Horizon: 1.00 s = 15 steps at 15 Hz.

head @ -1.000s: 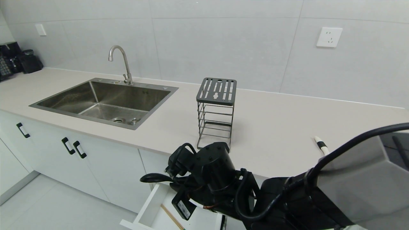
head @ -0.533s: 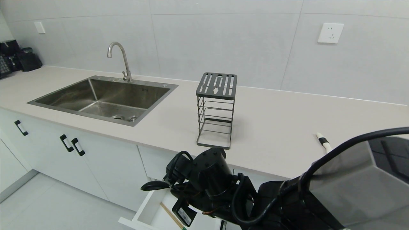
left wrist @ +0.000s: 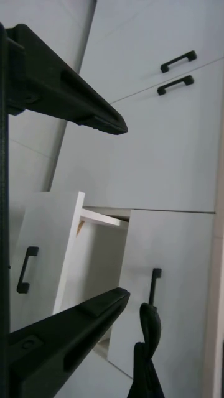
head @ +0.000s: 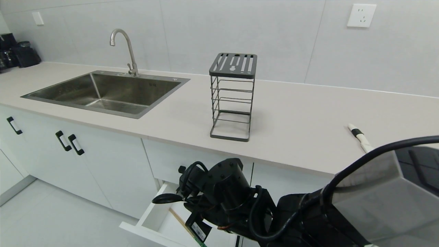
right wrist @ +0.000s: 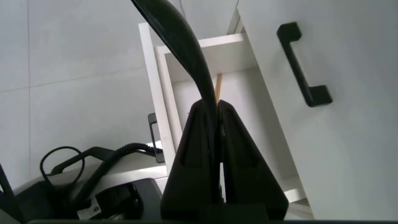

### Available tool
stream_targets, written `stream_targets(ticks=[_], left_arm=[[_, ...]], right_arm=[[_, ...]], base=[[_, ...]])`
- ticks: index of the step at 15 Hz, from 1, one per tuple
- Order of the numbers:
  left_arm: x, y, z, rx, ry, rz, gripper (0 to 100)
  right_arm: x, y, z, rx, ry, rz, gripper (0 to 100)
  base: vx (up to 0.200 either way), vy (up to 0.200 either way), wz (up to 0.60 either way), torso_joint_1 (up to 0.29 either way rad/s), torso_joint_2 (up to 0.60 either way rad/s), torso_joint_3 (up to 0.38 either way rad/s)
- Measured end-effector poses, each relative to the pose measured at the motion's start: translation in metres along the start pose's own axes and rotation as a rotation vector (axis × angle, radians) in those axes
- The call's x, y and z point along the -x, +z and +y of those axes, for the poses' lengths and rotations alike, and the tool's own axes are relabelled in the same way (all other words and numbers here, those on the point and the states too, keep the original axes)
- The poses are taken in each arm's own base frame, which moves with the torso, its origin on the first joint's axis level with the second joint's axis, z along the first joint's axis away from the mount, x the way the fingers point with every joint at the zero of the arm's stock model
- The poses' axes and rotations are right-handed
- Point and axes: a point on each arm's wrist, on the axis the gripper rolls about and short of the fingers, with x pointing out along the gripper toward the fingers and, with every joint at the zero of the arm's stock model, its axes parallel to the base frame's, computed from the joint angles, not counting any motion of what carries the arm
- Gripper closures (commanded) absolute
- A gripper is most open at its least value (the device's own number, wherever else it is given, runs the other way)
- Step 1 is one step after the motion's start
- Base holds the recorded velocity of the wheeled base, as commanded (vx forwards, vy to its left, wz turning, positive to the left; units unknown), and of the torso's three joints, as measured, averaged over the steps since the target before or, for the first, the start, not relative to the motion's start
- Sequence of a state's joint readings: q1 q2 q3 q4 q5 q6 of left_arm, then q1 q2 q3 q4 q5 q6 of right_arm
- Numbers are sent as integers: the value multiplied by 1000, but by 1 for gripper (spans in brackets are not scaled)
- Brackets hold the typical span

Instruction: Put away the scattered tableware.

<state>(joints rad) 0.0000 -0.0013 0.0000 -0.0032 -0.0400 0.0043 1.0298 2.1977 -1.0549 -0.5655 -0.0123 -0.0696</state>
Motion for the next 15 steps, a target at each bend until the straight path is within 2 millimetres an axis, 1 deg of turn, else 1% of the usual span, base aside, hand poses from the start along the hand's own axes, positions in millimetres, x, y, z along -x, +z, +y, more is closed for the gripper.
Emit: stream_targets(ticks=[7,13,15], left_arm=[[0,0,0,0,0,1,0],[0,0,0,0,1,1,0],[0,0,0,0,0,0,0]], right_arm=[[-1,2,0,0,1,-6,100],[-5,6,-4,-4,-9,-20,100],[-9,6,-8,-8,-18,-21,100]], base=[[0,0,0,-254,467,208],[0,0,0,-255,343,126],[0,0,0,-158,290,120]])
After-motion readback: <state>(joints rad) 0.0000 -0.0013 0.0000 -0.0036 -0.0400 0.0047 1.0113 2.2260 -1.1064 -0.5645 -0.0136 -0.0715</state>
